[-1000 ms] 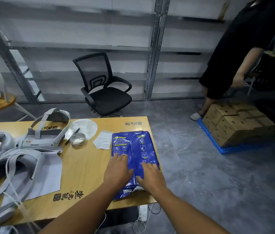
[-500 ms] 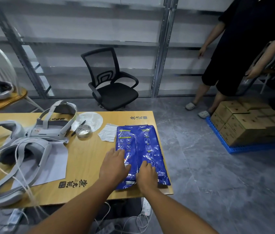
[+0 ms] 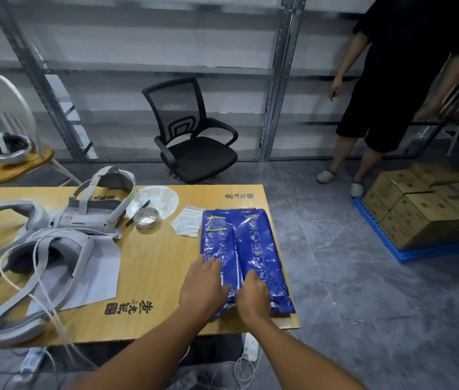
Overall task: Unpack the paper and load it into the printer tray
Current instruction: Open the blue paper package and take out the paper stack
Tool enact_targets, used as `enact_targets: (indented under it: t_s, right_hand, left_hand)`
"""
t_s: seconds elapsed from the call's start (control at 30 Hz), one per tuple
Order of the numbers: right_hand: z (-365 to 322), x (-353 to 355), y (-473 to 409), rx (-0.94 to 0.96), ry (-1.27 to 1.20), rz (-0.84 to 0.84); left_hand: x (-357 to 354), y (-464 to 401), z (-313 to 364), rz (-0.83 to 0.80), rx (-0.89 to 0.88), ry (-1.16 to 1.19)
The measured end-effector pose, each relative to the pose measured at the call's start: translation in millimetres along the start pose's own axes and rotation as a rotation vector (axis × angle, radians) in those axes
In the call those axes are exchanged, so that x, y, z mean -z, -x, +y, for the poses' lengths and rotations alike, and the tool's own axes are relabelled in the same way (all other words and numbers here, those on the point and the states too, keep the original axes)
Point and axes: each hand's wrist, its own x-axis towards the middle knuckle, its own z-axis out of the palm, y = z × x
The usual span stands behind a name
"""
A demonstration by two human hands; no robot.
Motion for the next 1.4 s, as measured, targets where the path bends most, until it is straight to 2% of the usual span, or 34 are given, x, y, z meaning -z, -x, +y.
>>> enact_targets:
  t_s: [0.2, 0.4, 0.53, 0.67, 0.77, 0.97, 1.2, 1.4]
  right_hand:
    - [7.4, 10.6, -2.0, -0.085, -0.228, 0.001]
    - [20.0, 13.7, -7.7, -0.017, -0.279, -0.092]
    - [24.5, 20.8, -17.8, 0.053, -0.249, -0.190]
    - [25.9, 24.4, -23.6, 0.070, -0.230, -0.290]
    - [30.3, 23.3, -24.5, 0.075, -0.191, -0.257]
    - [30.4, 16.3, -18.3, 0.219, -0.007, -0.180]
    - [25.7, 17.3, -29.6, 0.270, 0.052, -0.172]
    - [25.4, 8.9, -29.7, 0.243, 0.082, -0.155]
  left_hand:
    - [-16.7, -1.6, 3.5, -0.025, -0.006, -0.010]
    - [-37.7, -5.5, 11.9, -0.104, -0.021, 0.029]
    - [-43.2, -9.8, 17.1, -0.177, -0.113, 0.105]
    - [-51.4, -11.6, 16.7, -0.146, -0.077, 0.143]
    - [-53.8, -13.7, 13.8, -0.135, -0.041, 0.118]
    - [-60.5, -14.1, 3.5, -0.085, -0.043, 0.110]
    - [-67.2, -13.9, -4.1, -0.078, -0.048, 0.106]
    - [-71.6, -14.7, -6.7, -0.071, -0.042, 0.111]
